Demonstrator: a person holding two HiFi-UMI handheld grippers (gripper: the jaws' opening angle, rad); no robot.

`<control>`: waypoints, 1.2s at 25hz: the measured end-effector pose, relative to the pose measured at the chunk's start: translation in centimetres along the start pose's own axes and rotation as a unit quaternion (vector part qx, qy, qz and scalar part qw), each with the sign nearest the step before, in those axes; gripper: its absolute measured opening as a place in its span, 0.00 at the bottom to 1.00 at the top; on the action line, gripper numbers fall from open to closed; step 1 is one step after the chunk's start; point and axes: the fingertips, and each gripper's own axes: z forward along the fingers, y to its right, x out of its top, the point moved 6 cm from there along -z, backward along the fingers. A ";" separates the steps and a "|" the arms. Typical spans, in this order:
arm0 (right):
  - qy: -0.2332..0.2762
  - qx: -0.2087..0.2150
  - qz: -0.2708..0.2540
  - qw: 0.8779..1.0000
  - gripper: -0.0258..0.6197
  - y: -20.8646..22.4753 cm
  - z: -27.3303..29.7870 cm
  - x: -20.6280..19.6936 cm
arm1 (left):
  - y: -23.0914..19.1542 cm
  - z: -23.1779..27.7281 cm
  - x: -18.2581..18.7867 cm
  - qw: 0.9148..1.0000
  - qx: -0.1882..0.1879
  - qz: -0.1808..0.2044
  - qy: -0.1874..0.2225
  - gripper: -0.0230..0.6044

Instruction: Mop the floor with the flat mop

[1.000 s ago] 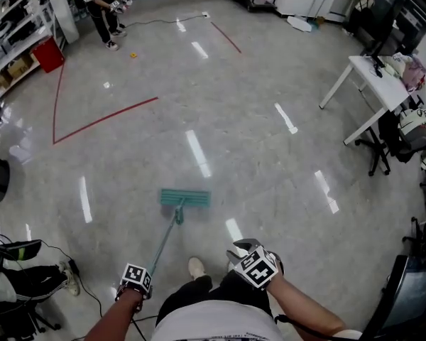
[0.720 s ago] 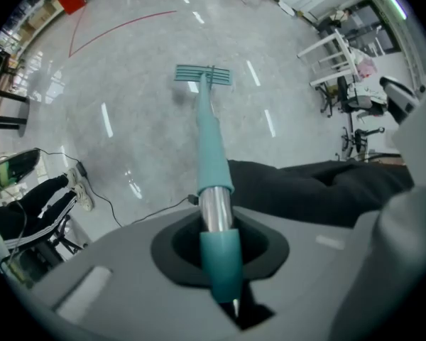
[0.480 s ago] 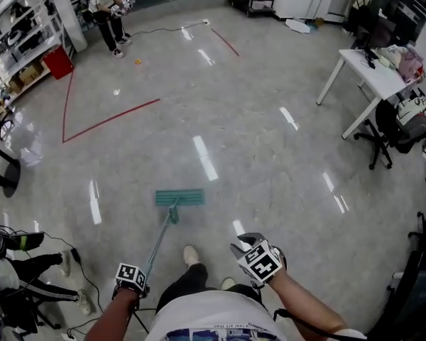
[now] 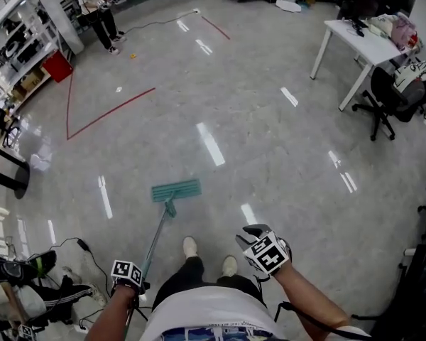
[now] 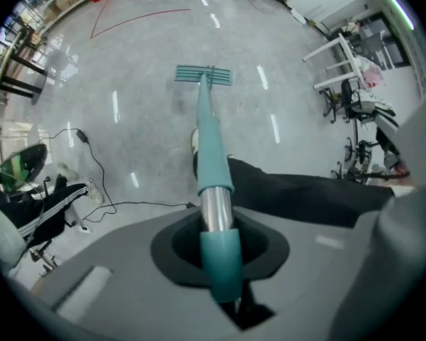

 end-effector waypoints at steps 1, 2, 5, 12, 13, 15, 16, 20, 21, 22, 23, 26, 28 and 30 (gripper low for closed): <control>0.003 -0.002 0.001 1.000 0.23 -0.2 -0.3 -0.3 | -0.1 -0.3 -0.3 1.000 0.005 0.004 -0.001 0.13; 0.006 -0.003 0.002 1.000 0.23 -0.4 -0.7 -0.4 | -0.2 -0.6 -0.6 1.000 0.009 0.008 -0.002 0.13; 0.007 -0.007 0.009 1.000 0.23 -1.3 -1.7 -1.2 | -0.3 -1.0 -1.2 1.000 0.016 0.020 -0.001 0.13; 0.006 -0.024 -0.002 1.000 0.23 -3.9 -1.8 -1.5 | -1.3 0.1 -1.7 0.999 -0.002 0.035 0.007 0.13; 0.005 -0.026 -0.006 1.000 0.23 -4.4 -1.8 -1.4 | -1.5 0.1 -1.9 0.999 -0.002 0.041 0.005 0.13; 0.002 -0.030 -0.014 0.999 0.23 -5.4 -1.6 -1.0 | -2.1 0.3 -2.3 0.999 -0.006 0.052 0.003 0.13; -0.001 -0.031 -0.016 0.999 0.23 -6.0 -1.5 -0.8 | -2.5 0.3 -2.5 0.998 -0.008 0.058 0.003 0.13; -0.004 -0.030 -0.023 0.999 0.23 -9.3 -0.8 0.4 | -4.4 0.8 -3.9 0.997 -0.007 0.081 -0.002 0.13; -0.005 -0.030 -0.025 0.999 0.23 -10.2 -0.7 0.7 | -4.8 0.9 -4.3 0.996 -0.005 0.087 -0.004 0.13; -0.007 -0.029 -0.028 0.999 0.23 -11.0 -0.6 1.1 | -5.3 1.0 -4.6 0.996 -0.003 0.093 -0.007 0.13; -0.008 -0.028 -0.030 0.999 0.23 -11.8 -0.5 1.3 | -5.7 1.1 -5.0 0.995 -0.001 0.098 -0.010 0.13; -0.010 -0.030 -0.031 0.999 0.23 -13.8 0.2 1.2 | -7.2 1.8 -6.2 0.993 0.005 0.114 -0.020 0.13; -0.012 -0.036 -0.034 0.999 0.23 -15.0 0.5 1.5 | -8.4 2.0 -6.8 0.992 0.010 0.121 -0.027 0.13; -0.017 -0.037 -0.034 0.999 0.23 -16.1 0.7 1.8 | -9.5 2.3 -7.1 0.992 0.008 0.123 -0.034 0.13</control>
